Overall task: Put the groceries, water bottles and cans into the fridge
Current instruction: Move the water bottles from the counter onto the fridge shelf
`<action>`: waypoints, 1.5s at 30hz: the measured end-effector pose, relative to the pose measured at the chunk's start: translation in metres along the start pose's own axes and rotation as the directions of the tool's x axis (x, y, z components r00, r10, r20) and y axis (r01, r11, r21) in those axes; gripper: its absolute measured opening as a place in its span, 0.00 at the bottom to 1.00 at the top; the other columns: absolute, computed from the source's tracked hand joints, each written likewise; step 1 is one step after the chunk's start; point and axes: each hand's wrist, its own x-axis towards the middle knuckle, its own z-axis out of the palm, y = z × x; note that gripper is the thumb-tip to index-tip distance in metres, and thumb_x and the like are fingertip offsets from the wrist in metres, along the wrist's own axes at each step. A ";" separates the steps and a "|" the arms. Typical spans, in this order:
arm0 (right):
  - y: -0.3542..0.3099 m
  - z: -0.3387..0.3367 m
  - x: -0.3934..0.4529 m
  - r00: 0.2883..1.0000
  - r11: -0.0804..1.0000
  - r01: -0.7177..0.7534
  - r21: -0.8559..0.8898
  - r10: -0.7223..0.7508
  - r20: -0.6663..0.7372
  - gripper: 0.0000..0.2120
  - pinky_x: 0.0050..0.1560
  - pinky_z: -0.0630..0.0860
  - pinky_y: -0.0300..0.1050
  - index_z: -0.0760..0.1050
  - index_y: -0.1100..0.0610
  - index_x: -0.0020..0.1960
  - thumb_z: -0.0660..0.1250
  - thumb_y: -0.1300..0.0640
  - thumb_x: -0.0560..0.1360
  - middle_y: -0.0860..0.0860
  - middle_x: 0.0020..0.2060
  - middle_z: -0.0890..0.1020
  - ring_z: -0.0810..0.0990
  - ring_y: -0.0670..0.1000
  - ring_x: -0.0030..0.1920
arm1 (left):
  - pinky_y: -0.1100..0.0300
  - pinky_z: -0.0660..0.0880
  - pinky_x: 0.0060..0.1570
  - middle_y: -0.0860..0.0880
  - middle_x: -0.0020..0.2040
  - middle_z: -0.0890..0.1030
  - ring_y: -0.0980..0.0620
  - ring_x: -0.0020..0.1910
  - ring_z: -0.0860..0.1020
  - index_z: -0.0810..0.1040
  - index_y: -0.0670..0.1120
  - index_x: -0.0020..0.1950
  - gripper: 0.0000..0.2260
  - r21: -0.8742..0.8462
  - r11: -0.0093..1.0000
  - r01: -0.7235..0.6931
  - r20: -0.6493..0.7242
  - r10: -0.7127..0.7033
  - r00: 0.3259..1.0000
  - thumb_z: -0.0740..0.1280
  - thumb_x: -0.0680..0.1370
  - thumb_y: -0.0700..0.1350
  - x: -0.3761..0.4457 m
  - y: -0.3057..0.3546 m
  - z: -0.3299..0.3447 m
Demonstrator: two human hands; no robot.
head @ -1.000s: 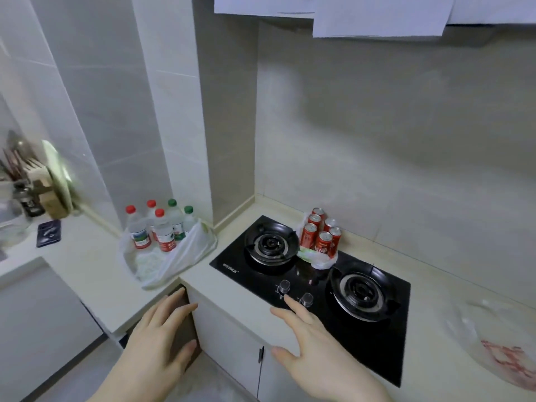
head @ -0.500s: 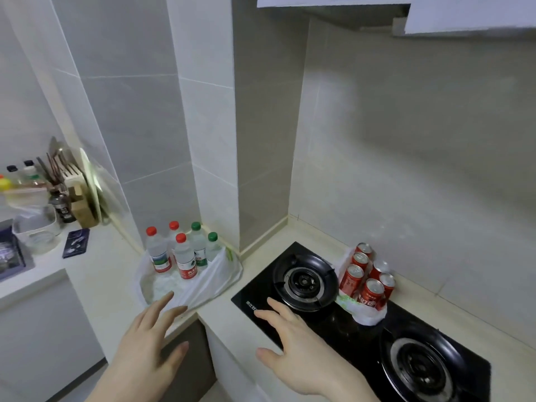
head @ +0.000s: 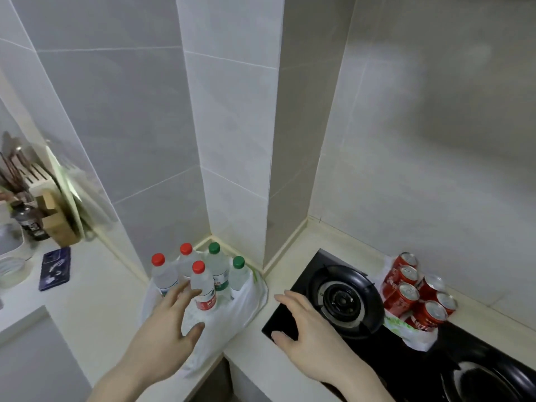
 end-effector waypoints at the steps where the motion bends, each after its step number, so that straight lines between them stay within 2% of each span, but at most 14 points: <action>1: -0.006 0.002 0.012 1.000 1.000 -0.016 0.009 0.016 -0.013 0.31 0.73 0.67 0.44 0.55 0.40 0.80 0.63 0.42 0.80 0.34 0.78 0.54 0.66 0.43 0.74 | 0.59 0.69 0.69 0.65 0.77 0.57 0.55 0.74 0.67 0.64 0.62 0.75 0.28 -0.009 1.000 0.000 0.019 0.000 1.000 0.69 0.77 0.56 0.013 -0.008 -0.003; 4: -0.025 0.007 0.054 0.995 0.998 -0.062 0.009 0.063 -0.071 0.30 0.65 0.72 0.43 0.56 0.39 0.79 0.63 0.42 0.80 0.33 0.74 0.60 0.73 0.42 0.66 | 0.58 0.72 0.65 0.68 0.73 0.56 0.54 0.66 0.75 0.62 0.59 0.77 0.30 -0.030 0.999 -0.017 0.068 0.019 0.998 0.69 0.77 0.55 0.049 -0.027 -0.010; 7: -0.041 0.019 0.102 0.988 0.995 -0.087 0.039 0.091 -0.125 0.28 0.62 0.74 0.44 0.58 0.39 0.77 0.64 0.44 0.80 0.37 0.72 0.64 0.77 0.45 0.61 | 0.58 0.74 0.62 0.64 0.77 0.55 0.54 0.61 0.78 0.60 0.58 0.78 0.32 -0.060 0.998 -0.004 0.122 0.011 0.992 0.70 0.77 0.54 0.079 -0.038 -0.013; 12: -0.055 0.046 0.169 0.981 0.989 -0.140 0.041 0.144 -0.131 0.33 0.71 0.69 0.49 0.57 0.47 0.80 0.65 0.46 0.79 0.44 0.77 0.62 0.68 0.50 0.74 | 0.61 0.74 0.61 0.60 0.77 0.59 0.56 0.65 0.74 0.58 0.53 0.80 0.33 -0.046 0.999 -0.017 0.250 0.028 0.968 0.69 0.78 0.53 0.110 -0.054 -0.001; 17: -0.056 0.063 0.195 0.971 0.976 -0.214 0.042 0.217 -0.104 0.31 0.72 0.69 0.49 0.58 0.47 0.80 0.64 0.47 0.80 0.45 0.75 0.66 0.68 0.49 0.74 | 0.65 0.73 0.55 0.56 0.73 0.67 0.56 0.55 0.78 0.59 0.53 0.79 0.31 -0.042 0.999 -0.012 0.301 0.025 0.953 0.68 0.78 0.50 0.136 -0.069 0.007; 20: -0.052 0.069 0.204 0.965 0.972 -0.232 0.030 0.234 -0.120 0.29 0.70 0.71 0.49 0.61 0.46 0.79 0.64 0.48 0.80 0.46 0.72 0.70 0.71 0.50 0.71 | 0.68 0.71 0.52 0.53 0.67 0.73 0.56 0.48 0.77 0.63 0.52 0.77 0.27 -0.067 0.998 -0.008 0.284 0.027 0.958 0.66 0.79 0.47 0.147 -0.076 0.014; 23: -0.048 0.070 0.213 0.951 0.962 -0.272 0.026 0.273 -0.146 0.25 0.64 0.76 0.50 0.65 0.46 0.76 0.63 0.49 0.80 0.48 0.67 0.75 0.76 0.52 0.65 | 0.73 0.70 0.41 0.56 0.58 0.75 0.55 0.45 0.78 0.67 0.53 0.72 0.19 -0.118 0.993 -0.002 0.238 0.030 0.971 0.65 0.81 0.49 0.153 -0.077 0.020; 27: -0.043 0.074 0.218 0.923 0.940 -0.326 0.104 0.340 -0.178 0.17 0.58 0.79 0.51 0.73 0.48 0.68 0.65 0.47 0.80 0.50 0.59 0.80 0.80 0.53 0.57 | 0.71 0.71 0.38 0.62 0.44 0.78 0.59 0.39 0.80 0.72 0.56 0.59 0.08 -0.172 0.985 -0.023 0.190 0.056 0.980 0.67 0.81 0.49 0.156 -0.080 0.021; 29: -0.041 0.077 0.218 0.920 0.939 -0.320 0.125 0.340 -0.194 0.14 0.56 0.79 0.52 0.74 0.48 0.65 0.66 0.47 0.80 0.50 0.55 0.79 0.80 0.53 0.54 | 0.69 0.74 0.41 0.62 0.42 0.81 0.59 0.38 0.81 0.73 0.58 0.54 0.06 -0.213 0.977 -0.009 0.183 0.049 0.982 0.69 0.80 0.50 0.156 -0.082 0.022; 32: -0.044 0.080 0.217 0.922 0.945 -0.299 0.130 0.321 -0.218 0.10 0.53 0.80 0.54 0.74 0.50 0.61 0.65 0.50 0.81 0.48 0.50 0.76 0.80 0.53 0.50 | 0.59 0.79 0.41 0.60 0.38 0.83 0.59 0.35 0.82 0.75 0.59 0.50 0.06 -0.262 0.965 -0.001 0.169 0.047 0.985 0.70 0.80 0.49 0.154 -0.086 0.023; 36: -0.057 0.074 0.207 0.917 0.956 -0.248 0.156 0.284 -0.279 0.07 0.49 0.80 0.53 0.72 0.49 0.57 0.66 0.49 0.81 0.46 0.45 0.76 0.80 0.52 0.46 | 0.59 0.79 0.39 0.63 0.38 0.82 0.59 0.34 0.82 0.76 0.59 0.50 0.06 -0.283 0.958 -0.047 0.123 0.085 0.989 0.70 0.80 0.49 0.146 -0.079 0.011; 39: -0.072 0.067 0.192 0.908 0.961 -0.216 0.172 0.263 -0.327 0.06 0.44 0.81 0.52 0.72 0.47 0.55 0.66 0.48 0.81 0.44 0.42 0.77 0.81 0.50 0.42 | 0.60 0.77 0.37 0.56 0.34 0.82 0.57 0.31 0.81 0.76 0.58 0.49 0.04 -0.270 0.957 -0.101 0.064 0.123 0.990 0.70 0.80 0.49 0.139 -0.068 -0.010; 42: -0.087 0.057 0.170 0.895 0.965 -0.163 0.206 0.232 -0.381 0.06 0.43 0.81 0.52 0.70 0.43 0.54 0.67 0.47 0.80 0.45 0.42 0.80 0.83 0.48 0.39 | 0.63 0.75 0.33 0.56 0.32 0.81 0.58 0.32 0.81 0.75 0.61 0.51 0.04 -0.207 0.965 -0.160 0.031 0.170 0.985 0.69 0.79 0.56 0.131 -0.057 -0.034; 45: -0.099 0.042 0.139 0.865 0.943 -0.114 0.314 0.250 -0.436 0.06 0.40 0.81 0.52 0.72 0.41 0.55 0.68 0.47 0.80 0.46 0.41 0.81 0.84 0.46 0.37 | 0.57 0.77 0.35 0.58 0.30 0.80 0.59 0.31 0.79 0.73 0.64 0.53 0.08 -0.137 0.970 -0.200 0.025 0.206 0.978 0.66 0.78 0.63 0.122 -0.045 -0.055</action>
